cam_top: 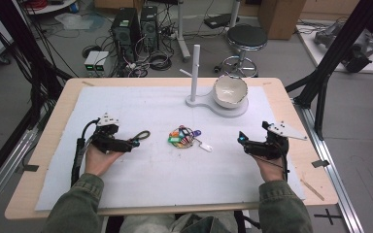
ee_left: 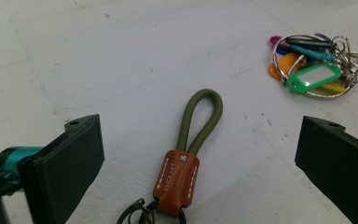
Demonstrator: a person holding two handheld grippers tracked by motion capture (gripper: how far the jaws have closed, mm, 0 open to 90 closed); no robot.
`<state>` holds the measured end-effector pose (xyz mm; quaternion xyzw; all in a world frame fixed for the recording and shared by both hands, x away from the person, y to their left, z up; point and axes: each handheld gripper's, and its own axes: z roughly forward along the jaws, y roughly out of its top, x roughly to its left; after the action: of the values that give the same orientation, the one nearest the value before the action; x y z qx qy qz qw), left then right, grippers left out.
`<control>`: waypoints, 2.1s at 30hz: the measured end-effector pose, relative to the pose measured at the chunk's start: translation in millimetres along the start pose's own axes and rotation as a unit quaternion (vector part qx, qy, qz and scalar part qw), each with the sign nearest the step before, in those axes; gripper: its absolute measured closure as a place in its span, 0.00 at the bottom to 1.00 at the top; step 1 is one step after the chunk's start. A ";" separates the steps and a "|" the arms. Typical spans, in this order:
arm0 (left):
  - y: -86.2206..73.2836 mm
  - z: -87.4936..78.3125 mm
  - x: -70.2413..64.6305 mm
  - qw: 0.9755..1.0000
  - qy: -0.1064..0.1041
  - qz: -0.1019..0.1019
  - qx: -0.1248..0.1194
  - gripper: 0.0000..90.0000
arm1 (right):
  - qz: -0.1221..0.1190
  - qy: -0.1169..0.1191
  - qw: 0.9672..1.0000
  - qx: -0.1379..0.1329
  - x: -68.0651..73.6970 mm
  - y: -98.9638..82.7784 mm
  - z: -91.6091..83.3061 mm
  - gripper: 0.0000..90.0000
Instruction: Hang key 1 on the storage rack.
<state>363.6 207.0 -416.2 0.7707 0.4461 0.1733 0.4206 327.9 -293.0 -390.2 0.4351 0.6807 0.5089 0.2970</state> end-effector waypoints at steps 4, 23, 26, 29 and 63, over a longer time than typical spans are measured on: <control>-3.0 6.7 1.7 1.000 -0.011 -0.004 0.026 0.02 | -0.002 0.002 1.000 0.001 0.4 -0.2 0.7 0.01; -9.2 13.8 14.1 0.996 0.013 -0.023 0.084 0.08 | -0.004 0.001 1.000 0.004 1.2 -0.5 0.3 0.01; -9.2 13.9 12.7 0.996 0.015 -0.014 0.084 0.12 | 0.002 0.003 1.000 0.004 0.5 -0.7 0.5 0.01; -9.6 14.9 10.9 0.996 0.015 -0.008 0.084 0.15 | 0.003 0.004 1.000 0.004 0.2 -0.7 0.3 0.01; -9.5 13.3 9.7 0.995 0.027 0.011 0.098 0.77 | 0.011 0.005 1.000 0.001 -2.5 -1.2 0.3 0.01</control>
<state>372.3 210.9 -432.7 0.8085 0.4633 0.1541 0.3286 329.0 -295.2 -391.5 0.4404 0.6777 0.5142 0.2872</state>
